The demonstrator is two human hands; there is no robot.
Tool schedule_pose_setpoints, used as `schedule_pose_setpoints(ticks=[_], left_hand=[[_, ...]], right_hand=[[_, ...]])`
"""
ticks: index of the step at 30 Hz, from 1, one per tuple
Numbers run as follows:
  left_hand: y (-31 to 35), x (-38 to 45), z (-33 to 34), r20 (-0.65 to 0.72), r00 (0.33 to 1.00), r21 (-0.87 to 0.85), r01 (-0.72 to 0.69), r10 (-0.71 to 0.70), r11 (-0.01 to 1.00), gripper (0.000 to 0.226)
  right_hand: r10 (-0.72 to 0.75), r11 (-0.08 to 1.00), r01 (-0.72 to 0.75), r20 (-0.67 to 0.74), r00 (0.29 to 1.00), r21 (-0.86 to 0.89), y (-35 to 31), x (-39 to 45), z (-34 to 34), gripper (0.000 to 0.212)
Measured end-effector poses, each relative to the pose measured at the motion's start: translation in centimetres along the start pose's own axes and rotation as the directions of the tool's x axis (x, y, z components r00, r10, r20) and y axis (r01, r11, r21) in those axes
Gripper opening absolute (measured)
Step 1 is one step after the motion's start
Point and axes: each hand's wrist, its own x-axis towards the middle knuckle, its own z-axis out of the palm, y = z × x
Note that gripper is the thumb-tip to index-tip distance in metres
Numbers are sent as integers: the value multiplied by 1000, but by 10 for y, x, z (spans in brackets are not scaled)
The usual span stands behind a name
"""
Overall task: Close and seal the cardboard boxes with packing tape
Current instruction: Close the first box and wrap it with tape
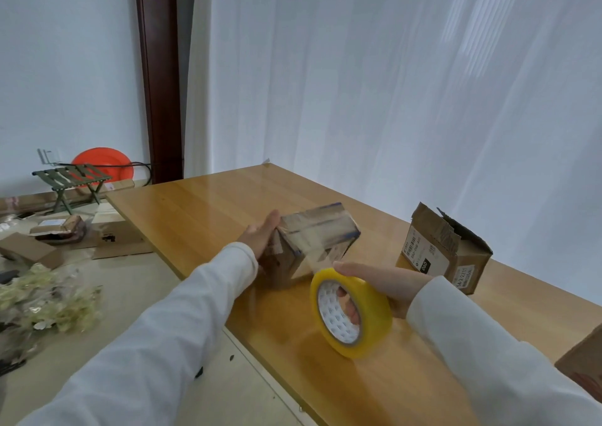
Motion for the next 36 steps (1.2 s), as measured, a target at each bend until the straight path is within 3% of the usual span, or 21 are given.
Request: schedule_pose_setpoints(ticks=[2,4,6,7,9,11,14,19,22,24,27,29,31,32,34,36], left_hand=[[-1,2,-3,8,992,46,127,-127,991,130],[4,-4,1,-65,995,221,87,-74,971,125],[9,-9,6,-152,970,441,-103,187,891,93],[8,-13,8,-145,919,480,-258,366,838,83],[1,-25,8,-17,793,449,-538,609,713,88],[-10,-32,9,133,730,464,-644,671,609,99],[-20,-26,15,97,723,483,-635,684,603,98],[-8,-16,19,-53,864,432,-432,501,791,75],[-3,-5,14,-120,979,107,-151,163,983,62],[-5,-4,15,-107,993,-25,43,-45,999,69],[-3,-11,18,-37,976,-84,213,-216,973,73],[3,-17,14,4,967,40,256,-256,966,73],[2,-11,5,-110,988,396,144,-109,907,83],[-2,-9,2,-163,985,528,37,59,848,90],[-10,-13,0,-72,928,546,-270,365,793,108],[-17,-19,2,131,845,455,-516,519,726,121]], right_hand=[[40,998,-41,-21,999,-37,5,-1,-2,52],[49,998,-50,-34,998,-29,11,3,0,54],[47,999,-47,-46,998,-4,13,9,2,55],[49,999,-49,-48,998,-2,12,11,3,55],[45,999,-46,-46,998,-15,9,13,4,55],[43,999,-44,-45,998,-12,5,15,4,55],[52,998,-53,-49,997,-15,4,17,6,55],[5,999,-1,-99,995,38,9,15,0,50],[8,1000,-6,-105,994,16,6,10,-4,57],[27,999,-29,-79,996,-28,6,8,-4,60],[35,999,-37,-118,992,-19,9,12,-4,59],[42,999,-42,-165,985,5,9,14,-5,57],[50,999,-51,-178,983,2,8,16,-4,57],[54,998,-56,-178,983,-10,8,17,-4,58],[55,998,-61,-174,983,-28,7,18,-2,58],[45,998,-52,-168,985,-40,5,19,0,58]])
